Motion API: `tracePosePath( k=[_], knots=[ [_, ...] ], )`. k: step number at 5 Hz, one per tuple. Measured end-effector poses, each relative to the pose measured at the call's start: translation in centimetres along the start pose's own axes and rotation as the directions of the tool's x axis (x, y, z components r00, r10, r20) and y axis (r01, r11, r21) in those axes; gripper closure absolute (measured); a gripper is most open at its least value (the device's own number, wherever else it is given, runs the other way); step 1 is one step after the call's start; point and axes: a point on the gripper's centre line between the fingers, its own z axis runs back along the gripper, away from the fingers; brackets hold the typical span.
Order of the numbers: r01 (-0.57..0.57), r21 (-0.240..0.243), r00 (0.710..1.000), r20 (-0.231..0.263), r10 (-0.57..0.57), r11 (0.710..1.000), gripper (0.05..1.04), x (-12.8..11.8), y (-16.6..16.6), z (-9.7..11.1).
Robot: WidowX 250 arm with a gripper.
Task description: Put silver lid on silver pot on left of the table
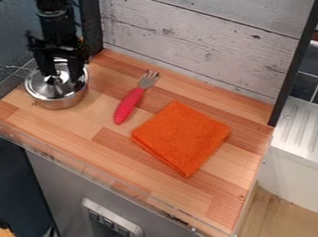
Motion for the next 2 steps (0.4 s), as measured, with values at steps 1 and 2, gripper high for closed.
tracePosePath(
  k=[1,2],
  knots=[
    [0.067,0.013,0.997,0.034,-0.067,0.998,0.073,0.10,-0.77,2.25],
    [0.127,0.013,0.992,0.008,-0.128,0.992,0.078,-0.12,-1.12,2.45]
  ],
)
